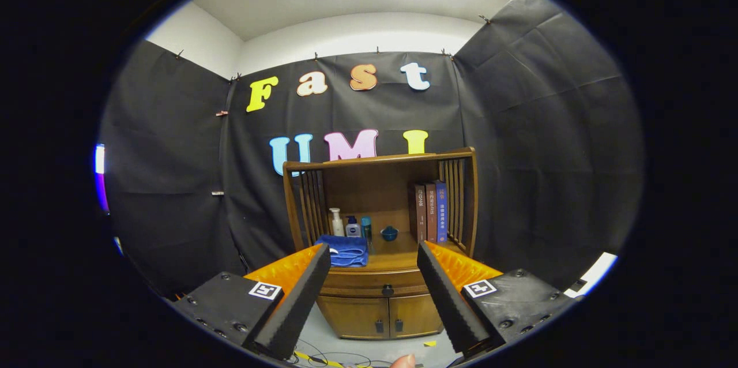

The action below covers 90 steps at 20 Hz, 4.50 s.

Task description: Pull open the drawer, take out the items inside it, and place them on the countertop above the cabinet.

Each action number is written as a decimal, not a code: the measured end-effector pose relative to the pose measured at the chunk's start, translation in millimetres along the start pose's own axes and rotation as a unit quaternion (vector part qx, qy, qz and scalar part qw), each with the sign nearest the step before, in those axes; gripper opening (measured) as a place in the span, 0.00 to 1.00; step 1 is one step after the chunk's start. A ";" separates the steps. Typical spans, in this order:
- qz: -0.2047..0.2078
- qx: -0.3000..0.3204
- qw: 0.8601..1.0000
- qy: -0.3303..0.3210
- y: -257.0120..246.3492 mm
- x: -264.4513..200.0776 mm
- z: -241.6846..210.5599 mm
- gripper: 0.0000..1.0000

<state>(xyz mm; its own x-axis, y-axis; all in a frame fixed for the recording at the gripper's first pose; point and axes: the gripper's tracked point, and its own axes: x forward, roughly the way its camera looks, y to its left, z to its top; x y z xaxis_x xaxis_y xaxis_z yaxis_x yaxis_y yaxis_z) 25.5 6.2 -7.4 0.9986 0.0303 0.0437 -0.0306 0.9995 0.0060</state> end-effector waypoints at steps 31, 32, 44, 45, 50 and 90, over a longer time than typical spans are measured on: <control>-0.023 -0.007 0.990 0.136 -60.3 275.8 -381.7 0.52; -0.021 -0.027 0.991 0.130 -59.5 279.3 -381.8 0.46; -0.023 -0.023 0.990 0.140 -57.3 207.9 -373.7 0.31; -0.024 -0.019 0.990 0.141 -57.0 197.9 -372.3 0.31; -0.024 -0.012 0.990 0.141 -55.7 155.2 -368.6 0.31; 0.026 -0.052 0.888 0.457 -55.5 237.5 -291.1 0.97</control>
<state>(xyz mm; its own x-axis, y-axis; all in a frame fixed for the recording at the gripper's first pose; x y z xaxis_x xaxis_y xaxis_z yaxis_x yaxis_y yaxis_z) 277.1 -39.9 -288.2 0.6157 0.0222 -0.7877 -0.1202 0.9905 -0.0661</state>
